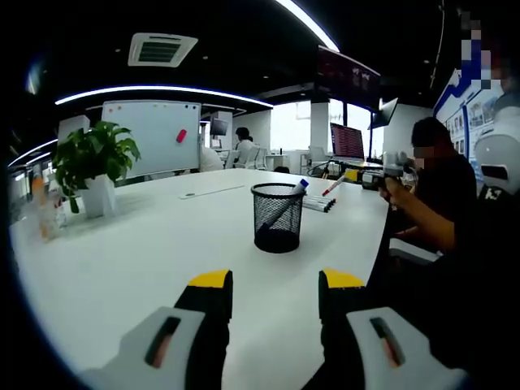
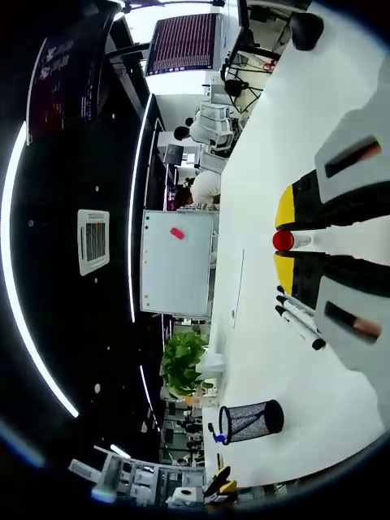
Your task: Pick up the whiteboard markers from the pen holder and place them facing the whiteboard neatly
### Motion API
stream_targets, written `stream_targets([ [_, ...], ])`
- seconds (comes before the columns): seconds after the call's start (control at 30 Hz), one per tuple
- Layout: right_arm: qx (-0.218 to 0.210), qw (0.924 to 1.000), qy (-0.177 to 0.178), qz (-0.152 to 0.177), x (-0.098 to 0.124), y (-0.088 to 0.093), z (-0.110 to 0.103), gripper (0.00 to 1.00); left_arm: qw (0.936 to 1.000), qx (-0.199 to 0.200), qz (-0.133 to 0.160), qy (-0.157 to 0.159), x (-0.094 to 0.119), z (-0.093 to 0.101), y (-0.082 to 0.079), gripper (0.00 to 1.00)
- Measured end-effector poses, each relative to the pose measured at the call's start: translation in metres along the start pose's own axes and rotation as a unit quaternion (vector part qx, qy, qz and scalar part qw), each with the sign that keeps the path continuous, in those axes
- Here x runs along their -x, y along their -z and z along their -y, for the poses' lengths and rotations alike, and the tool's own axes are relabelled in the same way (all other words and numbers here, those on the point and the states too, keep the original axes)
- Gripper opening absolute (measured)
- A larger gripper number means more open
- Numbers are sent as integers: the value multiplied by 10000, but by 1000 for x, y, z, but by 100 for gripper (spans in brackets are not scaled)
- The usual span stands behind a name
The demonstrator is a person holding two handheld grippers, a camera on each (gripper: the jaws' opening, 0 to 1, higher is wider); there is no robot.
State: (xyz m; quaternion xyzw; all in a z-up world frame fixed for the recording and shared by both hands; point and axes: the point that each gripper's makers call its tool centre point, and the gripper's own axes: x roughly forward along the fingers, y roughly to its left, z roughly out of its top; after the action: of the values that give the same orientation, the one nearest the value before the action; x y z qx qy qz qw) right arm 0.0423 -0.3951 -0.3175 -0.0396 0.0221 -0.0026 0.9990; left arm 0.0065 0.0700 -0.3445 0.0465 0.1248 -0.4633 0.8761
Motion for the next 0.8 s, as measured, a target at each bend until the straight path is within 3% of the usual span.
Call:
stream_targets([
  [0.8,-9,9983,2,-577,-18,19,-2,13,10000,25,-20,19,-2,-1,2,44],
])
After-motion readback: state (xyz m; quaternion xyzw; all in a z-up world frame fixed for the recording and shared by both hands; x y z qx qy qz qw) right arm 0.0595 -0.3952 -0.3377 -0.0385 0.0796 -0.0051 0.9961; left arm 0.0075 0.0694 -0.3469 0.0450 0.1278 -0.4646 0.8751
